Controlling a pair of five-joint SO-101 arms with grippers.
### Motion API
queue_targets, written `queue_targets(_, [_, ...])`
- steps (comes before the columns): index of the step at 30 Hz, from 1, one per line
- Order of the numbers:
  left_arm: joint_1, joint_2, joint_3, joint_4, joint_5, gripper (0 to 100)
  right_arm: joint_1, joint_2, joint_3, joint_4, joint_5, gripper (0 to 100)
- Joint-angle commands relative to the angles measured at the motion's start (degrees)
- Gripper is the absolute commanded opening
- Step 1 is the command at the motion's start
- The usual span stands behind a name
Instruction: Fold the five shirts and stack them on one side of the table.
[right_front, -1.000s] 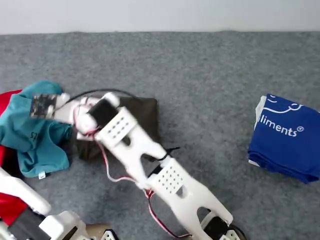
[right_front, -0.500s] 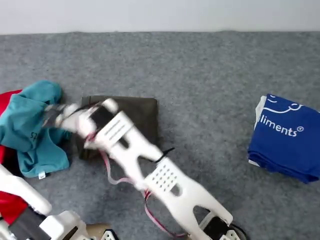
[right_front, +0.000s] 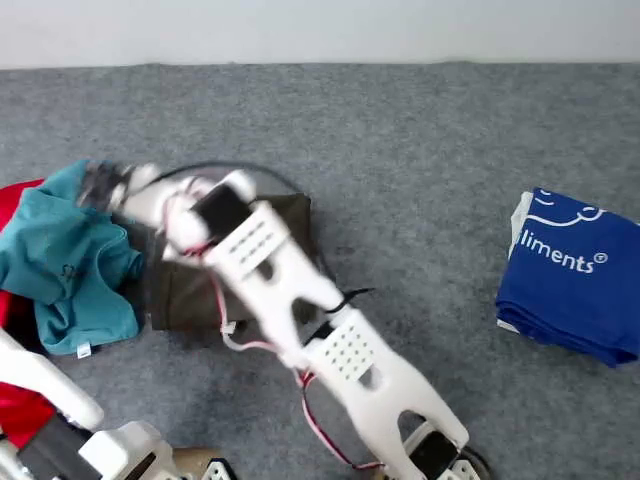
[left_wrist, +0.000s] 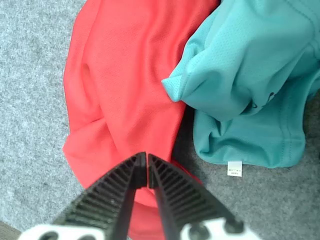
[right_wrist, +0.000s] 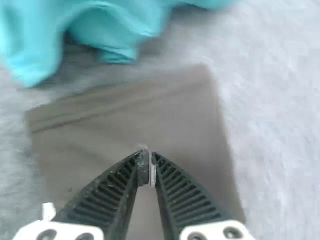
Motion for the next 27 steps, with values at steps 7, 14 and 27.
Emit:
queue_targets(7, [0.5, -2.1, -0.7, -1.1, -0.4, 2, 11.6, -15.0, 12.6, 2.6, -17.1, 2.0])
queue_targets(14, [0.5, -2.1, -0.7, -1.1, -0.4, 2, 12.3, -29.4, 41.5, 2.2, -28.4, 5.2])
queue_targets(27, [1.1, -2.1, -0.5, -2.6, -0.4, 2, 8.4, -20.7, 48.1, 1.2, -51.3, 45.2])
